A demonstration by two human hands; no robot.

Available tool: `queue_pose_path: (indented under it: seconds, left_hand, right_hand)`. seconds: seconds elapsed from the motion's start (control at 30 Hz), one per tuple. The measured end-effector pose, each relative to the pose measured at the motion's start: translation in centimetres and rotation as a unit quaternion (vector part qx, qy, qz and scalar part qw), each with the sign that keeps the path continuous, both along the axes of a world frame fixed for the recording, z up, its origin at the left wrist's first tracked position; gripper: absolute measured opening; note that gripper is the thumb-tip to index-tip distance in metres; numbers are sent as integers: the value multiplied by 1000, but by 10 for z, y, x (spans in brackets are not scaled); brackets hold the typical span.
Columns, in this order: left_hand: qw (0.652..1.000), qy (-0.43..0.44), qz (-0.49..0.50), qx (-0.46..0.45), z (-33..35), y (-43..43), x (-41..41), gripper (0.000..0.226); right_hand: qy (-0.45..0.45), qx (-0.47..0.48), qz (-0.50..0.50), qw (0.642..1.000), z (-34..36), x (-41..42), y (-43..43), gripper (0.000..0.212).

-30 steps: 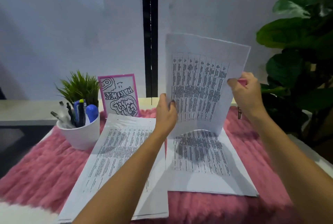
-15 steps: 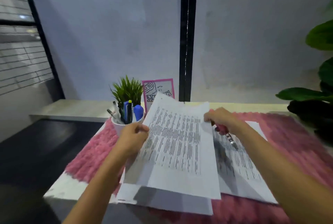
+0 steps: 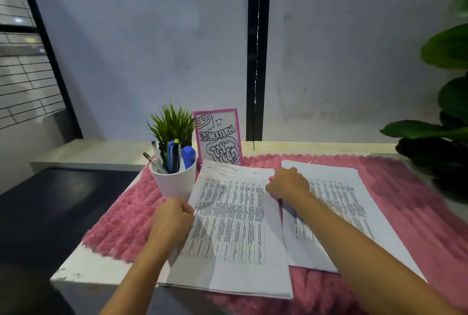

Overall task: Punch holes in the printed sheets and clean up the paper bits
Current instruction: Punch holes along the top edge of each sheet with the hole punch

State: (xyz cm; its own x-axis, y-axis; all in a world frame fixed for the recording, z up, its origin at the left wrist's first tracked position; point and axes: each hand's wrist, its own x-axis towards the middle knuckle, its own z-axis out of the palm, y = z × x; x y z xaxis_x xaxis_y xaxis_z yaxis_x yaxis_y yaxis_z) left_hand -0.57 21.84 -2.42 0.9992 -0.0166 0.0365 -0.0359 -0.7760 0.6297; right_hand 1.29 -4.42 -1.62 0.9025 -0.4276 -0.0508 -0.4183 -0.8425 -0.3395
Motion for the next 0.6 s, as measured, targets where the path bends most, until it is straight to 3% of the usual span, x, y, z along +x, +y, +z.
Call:
queue_pose_path:
  seconds: [0.2, 0.3, 0.4, 0.5, 0.6]
  left_hand:
    - [998, 4, 16, 59, 6, -13, 1, 15]
    - [992, -61, 4, 114, 13, -33, 4, 25]
    - [987, -110, -103, 60, 20, -79, 6, 28]
    - [969, -83, -231, 27, 18, -147, 10, 26]
    - [965, -52, -252, 39, 13, -211, 17, 28]
  right_hand:
    - [-21, -60, 13, 998, -3, 2, -6, 46]
    - [-58, -47, -20, 997, 4, 6, -35, 48]
    - [-54, -28, -34, 998, 9, 9, -67, 53]
    - [-37, -25, 10, 999, 7, 15, -91, 46]
    - [-18, -42, 55, 997, 3, 26, -104, 51]
